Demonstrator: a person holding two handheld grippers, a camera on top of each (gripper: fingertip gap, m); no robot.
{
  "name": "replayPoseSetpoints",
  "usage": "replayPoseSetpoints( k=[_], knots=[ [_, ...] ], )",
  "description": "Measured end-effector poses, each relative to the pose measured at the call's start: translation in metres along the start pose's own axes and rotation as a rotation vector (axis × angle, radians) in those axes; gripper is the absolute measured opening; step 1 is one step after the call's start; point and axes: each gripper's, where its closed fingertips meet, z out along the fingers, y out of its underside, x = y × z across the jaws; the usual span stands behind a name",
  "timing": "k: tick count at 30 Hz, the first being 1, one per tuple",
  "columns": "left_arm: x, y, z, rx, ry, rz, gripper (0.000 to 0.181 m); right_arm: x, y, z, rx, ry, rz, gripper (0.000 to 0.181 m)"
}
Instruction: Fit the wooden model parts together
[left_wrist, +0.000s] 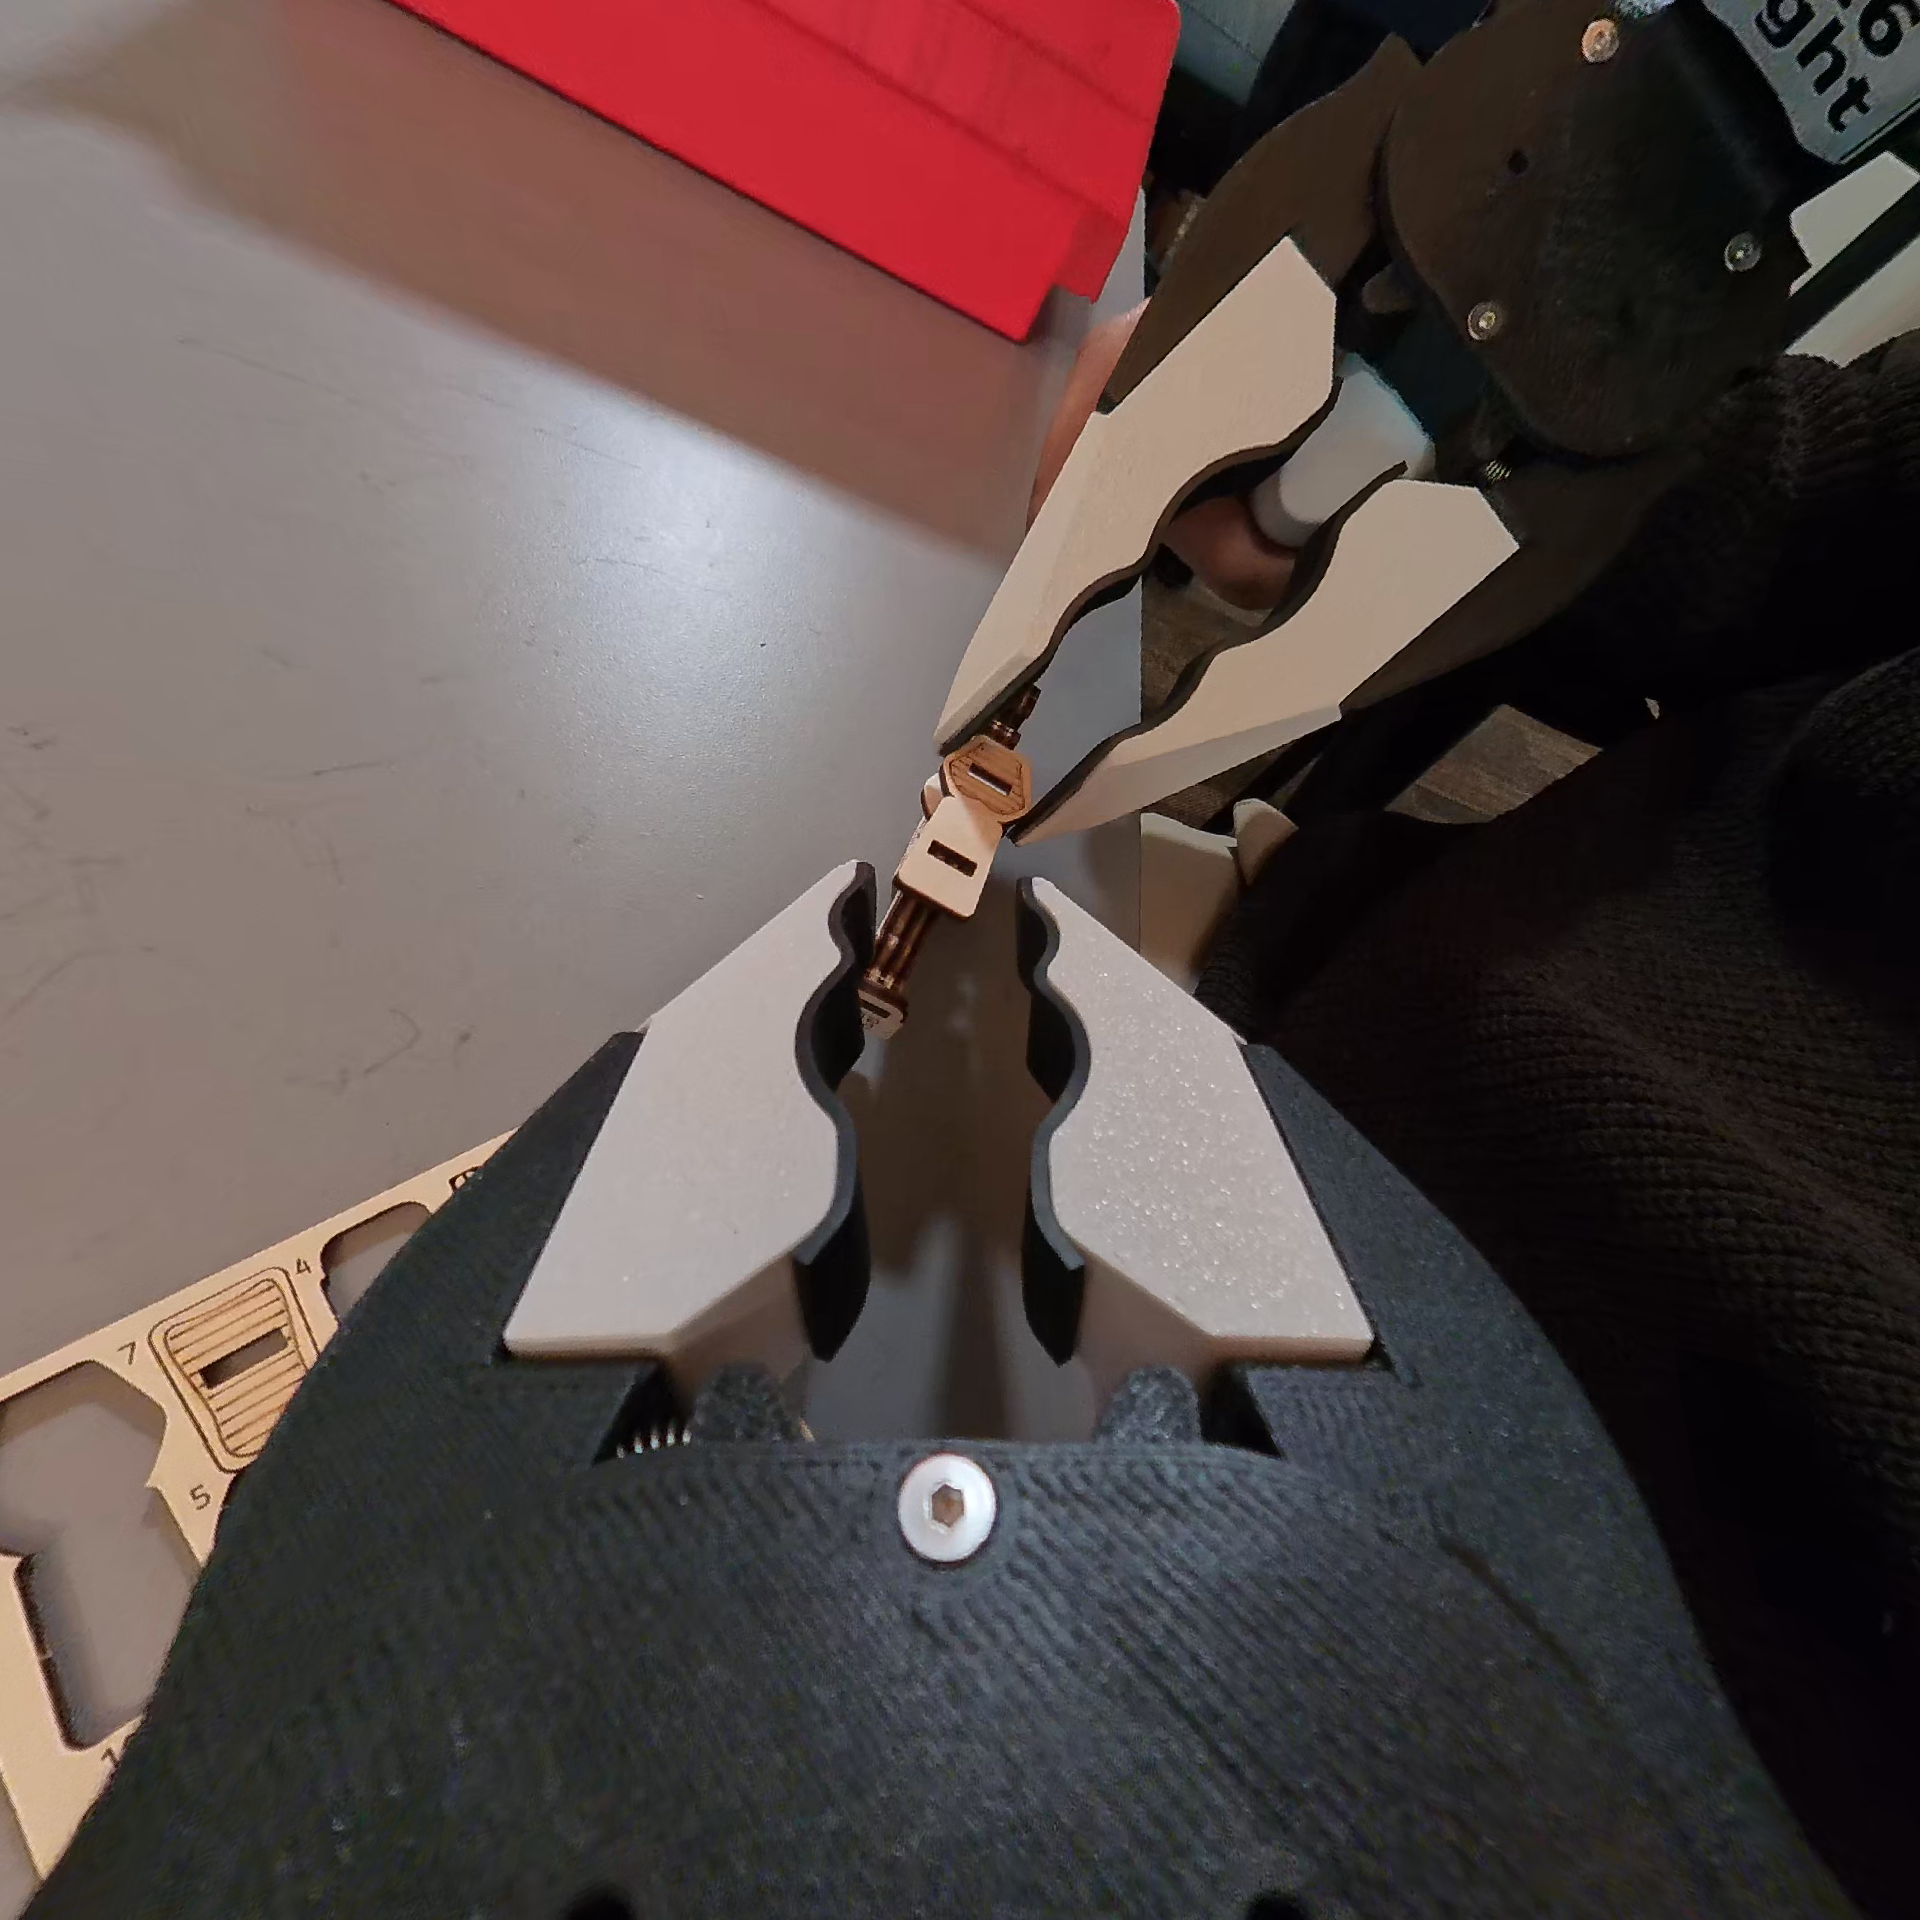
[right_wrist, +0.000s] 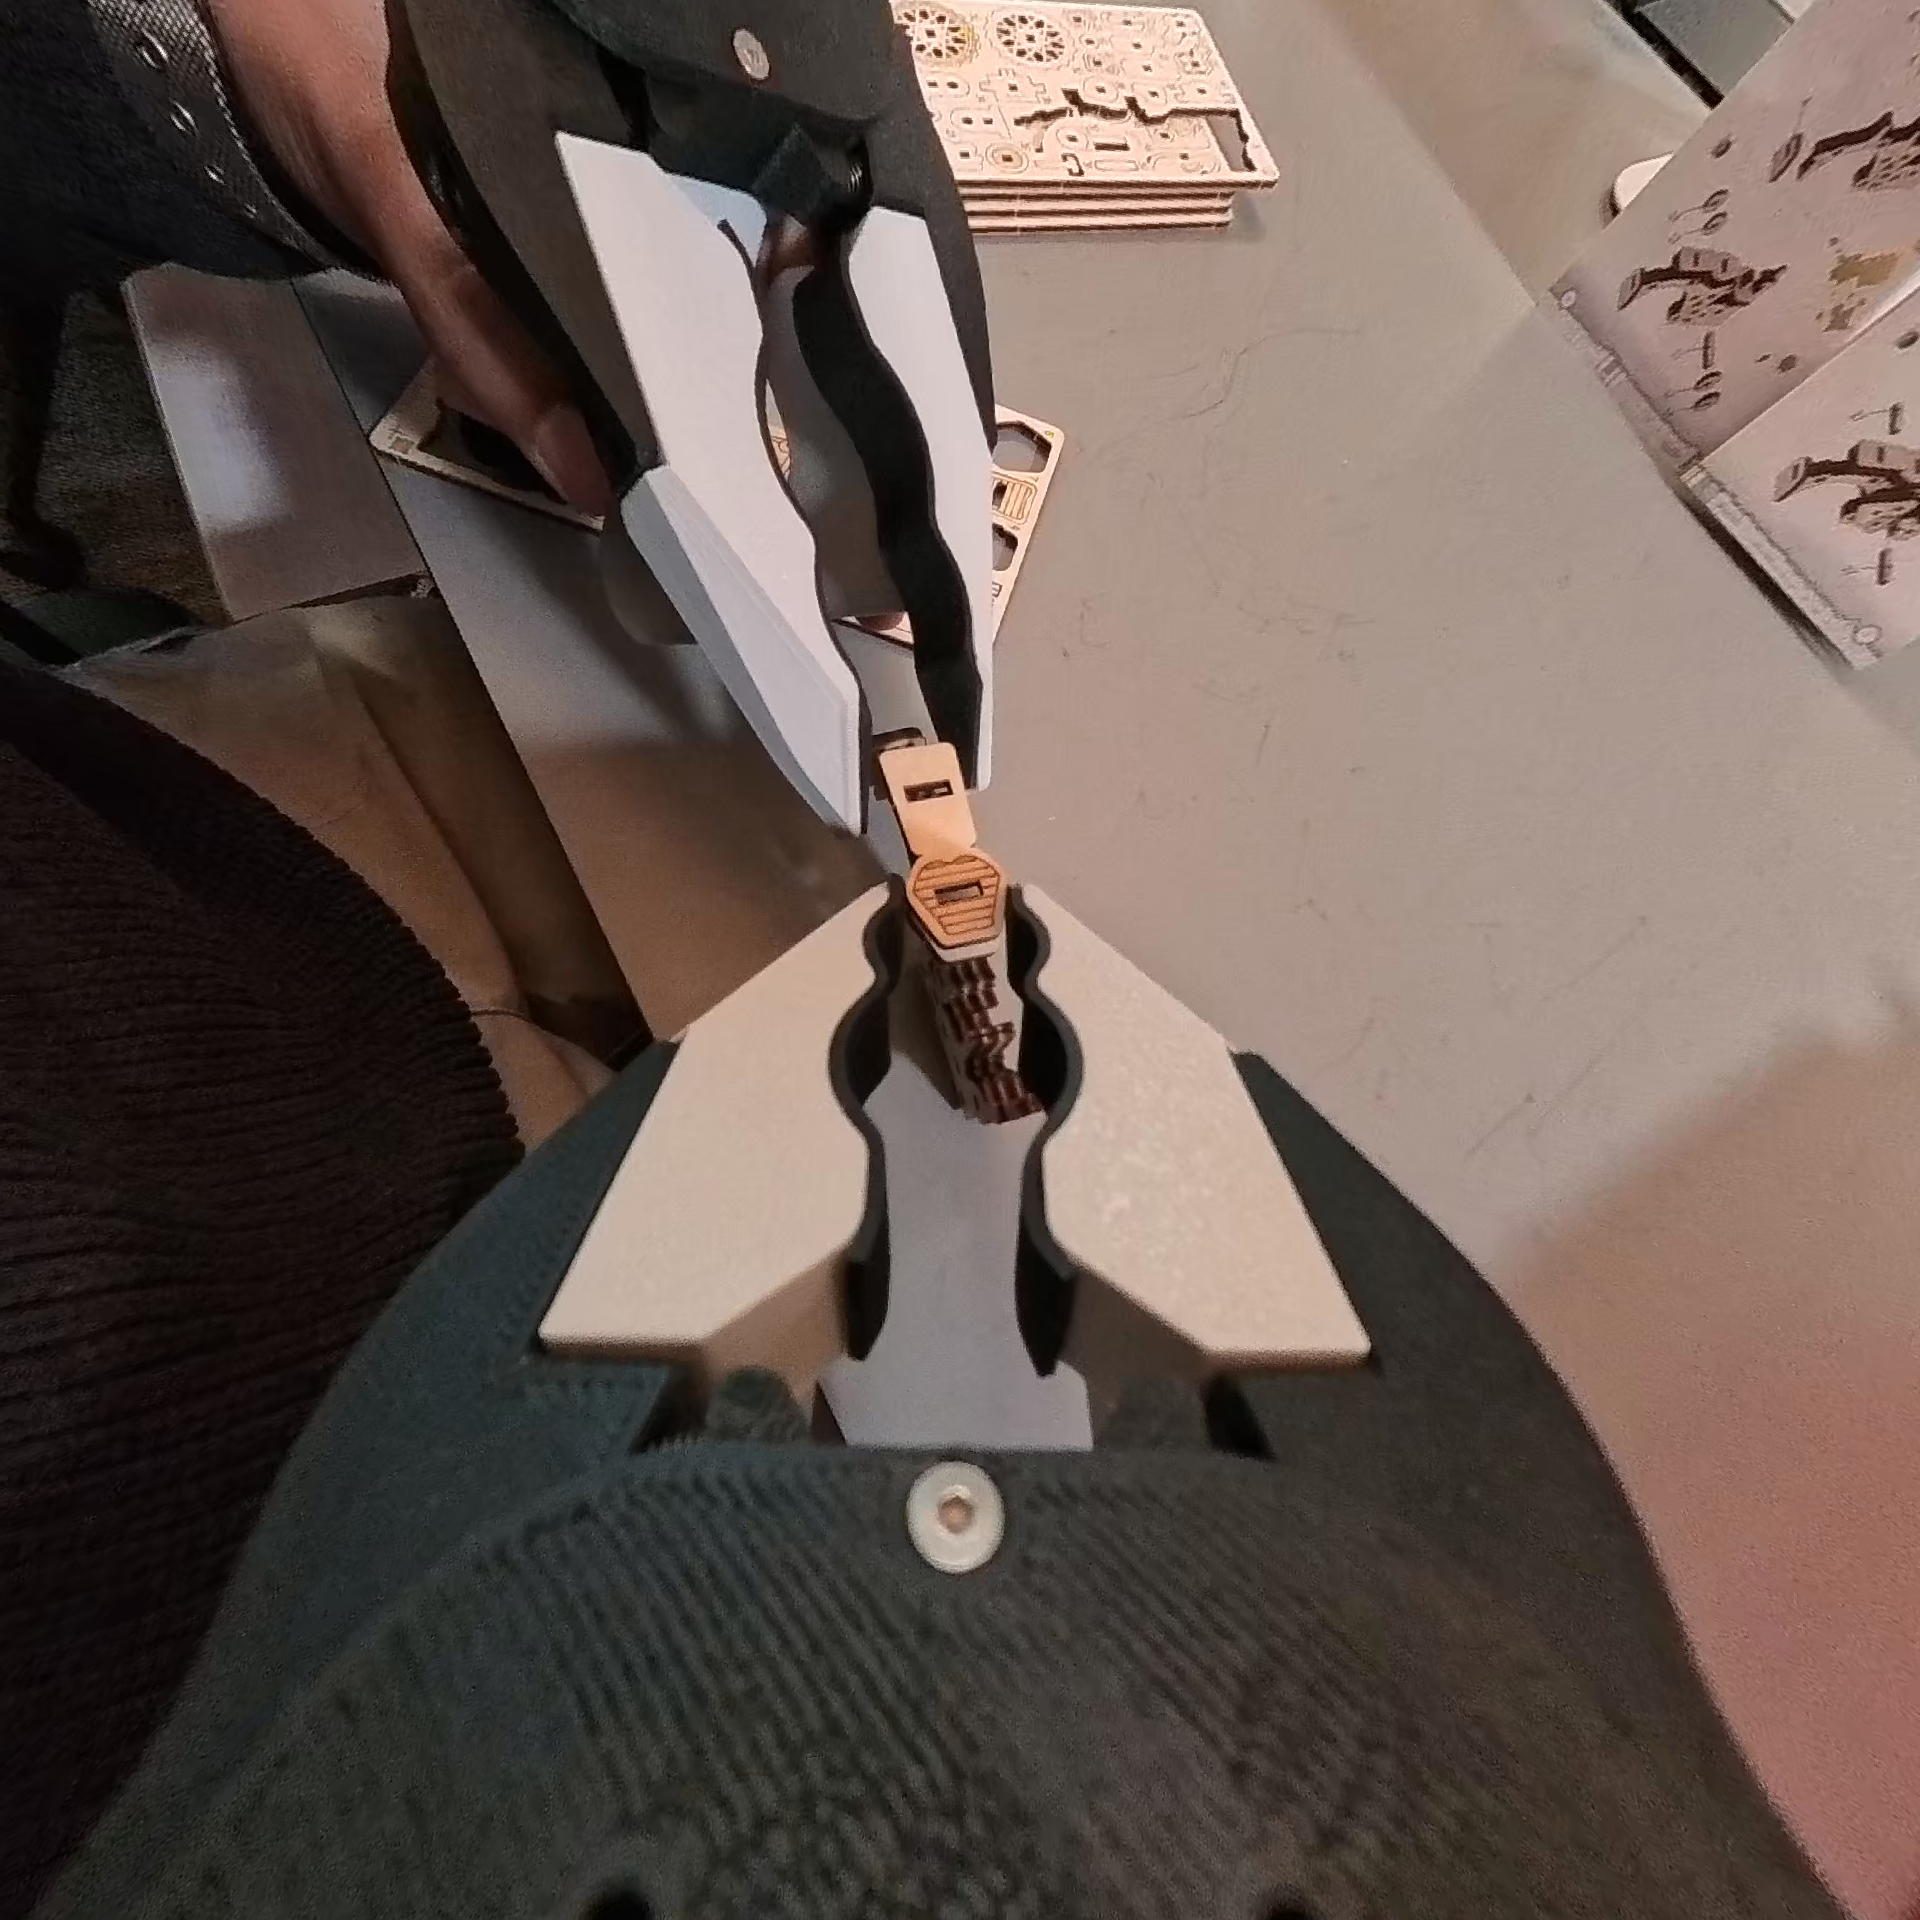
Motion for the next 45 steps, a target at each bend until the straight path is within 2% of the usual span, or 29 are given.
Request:
replayPoseSetpoints(
  k=[1,13,27,38,45],
  knots=[
    [0.0,0.0,0.0,0.0,0.0,0.0,0.026,0.0,0.0,0.0,0.0,-0.001,0.002,0.019],
    [0.001,0.0,0.0,0.001,0.011,-0.007,0.025,0.0,0.002,0.001,-0.007,-0.005,0.006,0.018],
    [-0.002,-0.009,-0.008,0.066,0.042,-0.069,0.024,0.0,0.002,0.001,-0.007,-0.007,0.009,0.019],
    [-0.007,-0.013,-0.011,0.098,0.035,-0.113,0.014,-0.001,0.003,0.001,-0.01,-0.009,0.006,0.018],
    [-0.009,-0.008,-0.007,0.069,0.02,-0.121,0.016,-0.001,0.003,0.001,-0.009,-0.009,0.004,0.018]
  ],
)
